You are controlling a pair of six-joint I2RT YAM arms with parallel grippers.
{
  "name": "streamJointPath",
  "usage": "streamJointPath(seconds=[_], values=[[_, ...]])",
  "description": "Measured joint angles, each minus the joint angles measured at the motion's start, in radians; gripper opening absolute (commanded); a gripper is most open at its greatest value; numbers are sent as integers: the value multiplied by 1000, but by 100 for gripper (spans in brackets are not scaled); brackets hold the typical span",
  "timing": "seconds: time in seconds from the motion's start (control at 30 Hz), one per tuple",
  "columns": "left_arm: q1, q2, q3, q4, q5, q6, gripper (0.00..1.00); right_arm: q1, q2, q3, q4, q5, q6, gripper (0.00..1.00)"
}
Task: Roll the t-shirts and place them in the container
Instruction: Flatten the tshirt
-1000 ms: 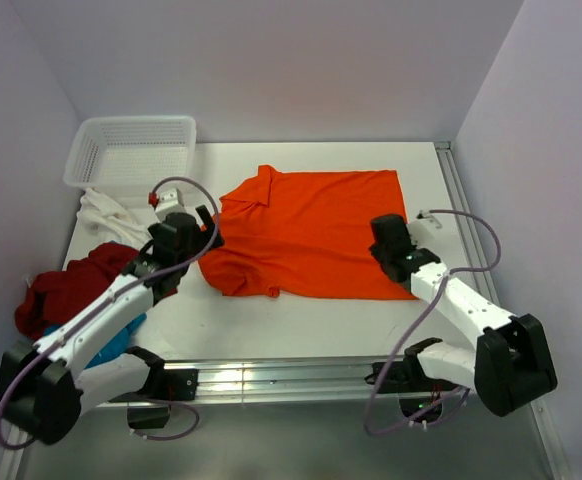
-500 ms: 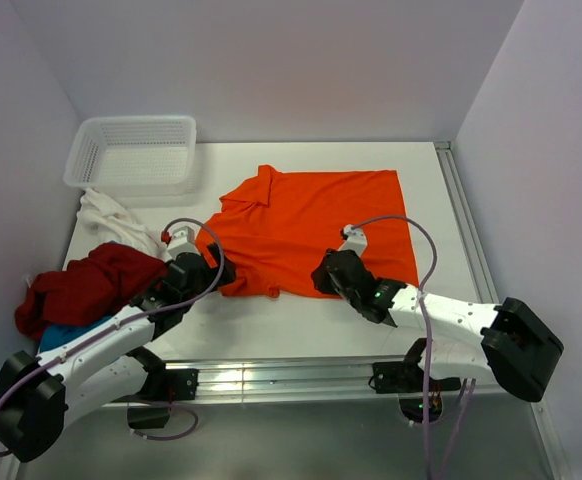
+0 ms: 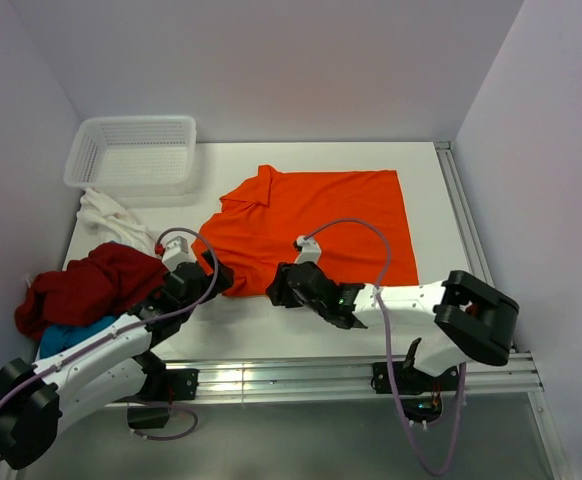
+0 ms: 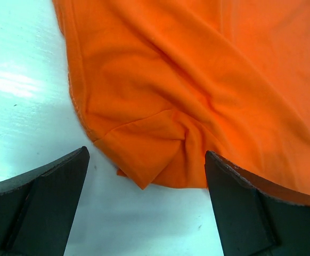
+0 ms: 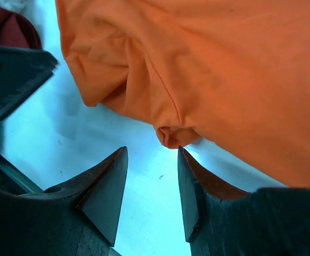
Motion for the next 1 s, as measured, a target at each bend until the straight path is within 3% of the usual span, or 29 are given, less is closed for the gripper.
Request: streamJointPath(seconds=[0.33, 0.47, 0.5, 0.57, 0.77, 1.0], values=[[-15, -86, -4, -43, -27, -50, 95, 16, 214, 118, 34, 7, -8, 51], [-24, -71, -12, -46, -27, -57, 95, 19, 285, 179, 18, 61, -26, 30], [-27, -63, -13, -48, -27, -58, 95, 19, 292, 186, 14, 70, -26, 13], [-31, -52, -13, -53, -28, -58, 95, 20, 301, 201, 1, 82, -35, 0], [-47, -57, -13, -73, -61, -62, 95, 20, 273, 179, 15, 19, -30, 0], [-60, -66, -13, -92, -89, -63, 95, -16, 60, 108, 45, -180, 24, 0]])
